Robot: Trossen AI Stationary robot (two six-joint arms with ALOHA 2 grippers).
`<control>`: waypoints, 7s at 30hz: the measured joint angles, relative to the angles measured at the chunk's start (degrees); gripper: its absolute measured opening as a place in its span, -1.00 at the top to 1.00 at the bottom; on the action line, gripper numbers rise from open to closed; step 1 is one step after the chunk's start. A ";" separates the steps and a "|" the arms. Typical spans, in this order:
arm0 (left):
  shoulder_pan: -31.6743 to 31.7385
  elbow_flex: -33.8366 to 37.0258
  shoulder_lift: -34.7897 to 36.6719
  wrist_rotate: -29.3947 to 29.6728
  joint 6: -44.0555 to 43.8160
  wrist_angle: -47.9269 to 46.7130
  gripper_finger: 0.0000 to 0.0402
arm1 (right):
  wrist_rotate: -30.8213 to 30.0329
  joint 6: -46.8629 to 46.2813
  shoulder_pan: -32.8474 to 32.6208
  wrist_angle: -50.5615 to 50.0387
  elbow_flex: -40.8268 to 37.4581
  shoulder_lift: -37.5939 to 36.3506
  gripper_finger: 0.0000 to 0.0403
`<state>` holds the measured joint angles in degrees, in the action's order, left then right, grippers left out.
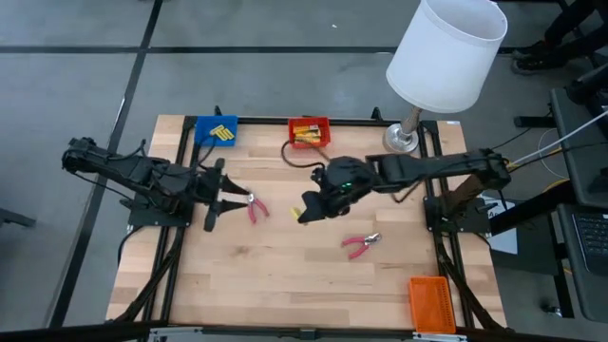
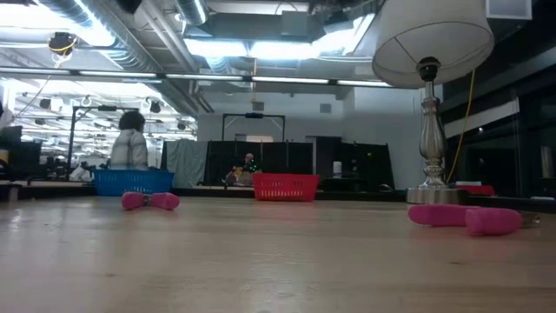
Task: Pick & Place School Supplies
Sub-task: Put the yellow eraser into the blue bin, then put the pink hole puncher into the orange bin
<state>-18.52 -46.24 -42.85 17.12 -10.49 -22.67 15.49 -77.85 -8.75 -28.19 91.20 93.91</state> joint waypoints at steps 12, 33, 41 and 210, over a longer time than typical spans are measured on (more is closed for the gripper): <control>-0.94 -1.01 -10.10 -2.20 15.25 18.69 0.05 | -2.12 -5.74 -3.22 9.21 0.02 0.63 0.52; -2.50 -4.00 -13.32 -3.48 18.78 19.10 0.04 | -0.87 -6.98 -3.12 15.92 -0.02 4.45 0.52; -2.50 -4.02 -13.32 -4.28 18.69 19.31 0.11 | -1.53 -7.03 -2.74 16.64 -0.02 4.46 0.52; 18.24 5.33 -31.35 -13.31 39.59 -5.65 0.39 | -36.04 8.53 -10.26 -18.53 0.00 -13.57 -0.54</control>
<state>-0.27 -40.91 -74.20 3.81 29.10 -28.32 -20.56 -69.32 -19.00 -46.72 91.20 80.34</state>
